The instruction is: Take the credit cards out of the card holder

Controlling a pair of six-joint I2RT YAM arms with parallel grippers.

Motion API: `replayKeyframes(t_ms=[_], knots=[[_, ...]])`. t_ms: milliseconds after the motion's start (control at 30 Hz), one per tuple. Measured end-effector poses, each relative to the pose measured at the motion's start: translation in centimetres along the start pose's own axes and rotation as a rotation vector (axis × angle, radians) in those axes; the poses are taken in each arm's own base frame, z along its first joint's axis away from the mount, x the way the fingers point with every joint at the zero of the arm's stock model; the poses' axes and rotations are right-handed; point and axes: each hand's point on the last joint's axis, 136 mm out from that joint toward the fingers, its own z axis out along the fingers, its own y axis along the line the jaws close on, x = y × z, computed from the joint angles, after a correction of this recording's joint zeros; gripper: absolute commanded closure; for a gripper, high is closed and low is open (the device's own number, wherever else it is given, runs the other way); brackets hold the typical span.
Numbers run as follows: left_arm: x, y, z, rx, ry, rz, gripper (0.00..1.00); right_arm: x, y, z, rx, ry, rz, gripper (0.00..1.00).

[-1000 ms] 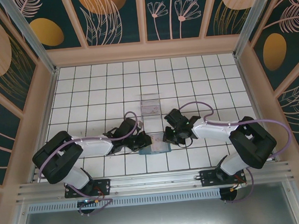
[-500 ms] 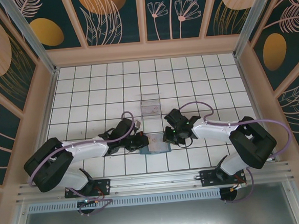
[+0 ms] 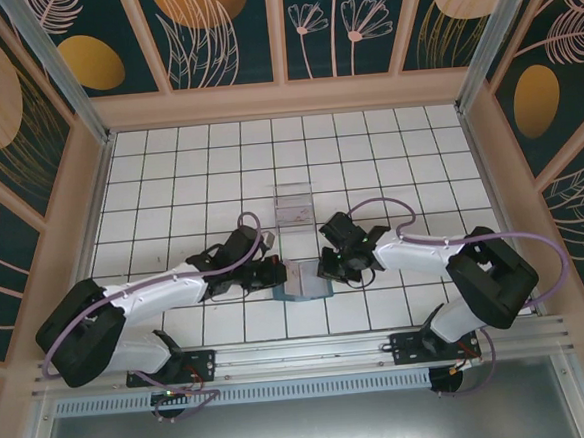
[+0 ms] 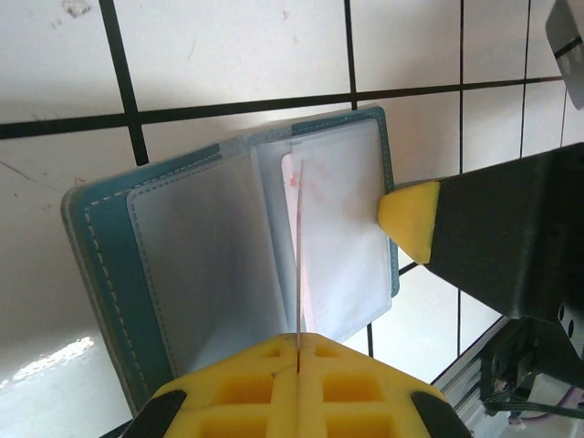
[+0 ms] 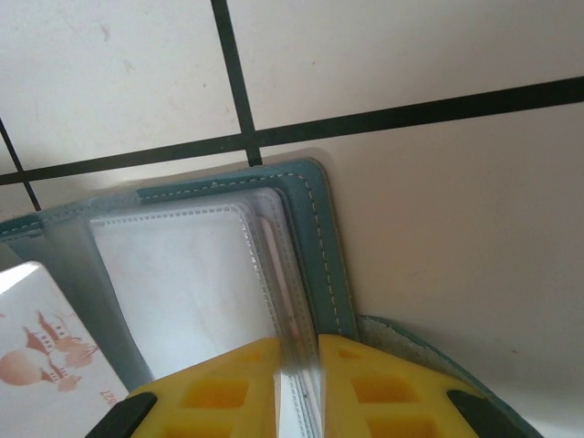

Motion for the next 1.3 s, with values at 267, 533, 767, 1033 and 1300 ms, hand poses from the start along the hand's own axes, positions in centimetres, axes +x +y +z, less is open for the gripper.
replayKeyframes(t_ms=[267, 533, 767, 1033, 1300], knots=[[-1.7, -1.7, -1.7, -0.038, -0.029, 0.176, 1.0, 0.0, 0.1, -0.1, 0.008, 0.004, -0.007, 0.81], [-4.7, -4.6, -4.0, -0.08, -0.093, 0.443, 1.0, -0.2, 0.3, -0.3, 0.01, 0.001, -0.044, 0.61], [-8.3, -7.2, -6.8, -0.173, -0.179, 0.704, 1.0, -0.5, 0.8, -1.6, -0.006, -0.029, -0.057, 0.59], [-9.9, -7.1, -5.8, -0.293, -0.091, 1.014, 1.0, -1.3, 1.0, -2.7, -0.021, -0.068, -0.057, 0.59], [-11.1, -6.3, -2.8, -0.349, 0.1, 1.275, 1.0, -2.1, 0.8, -3.7, -0.027, -0.103, -0.044, 0.59]])
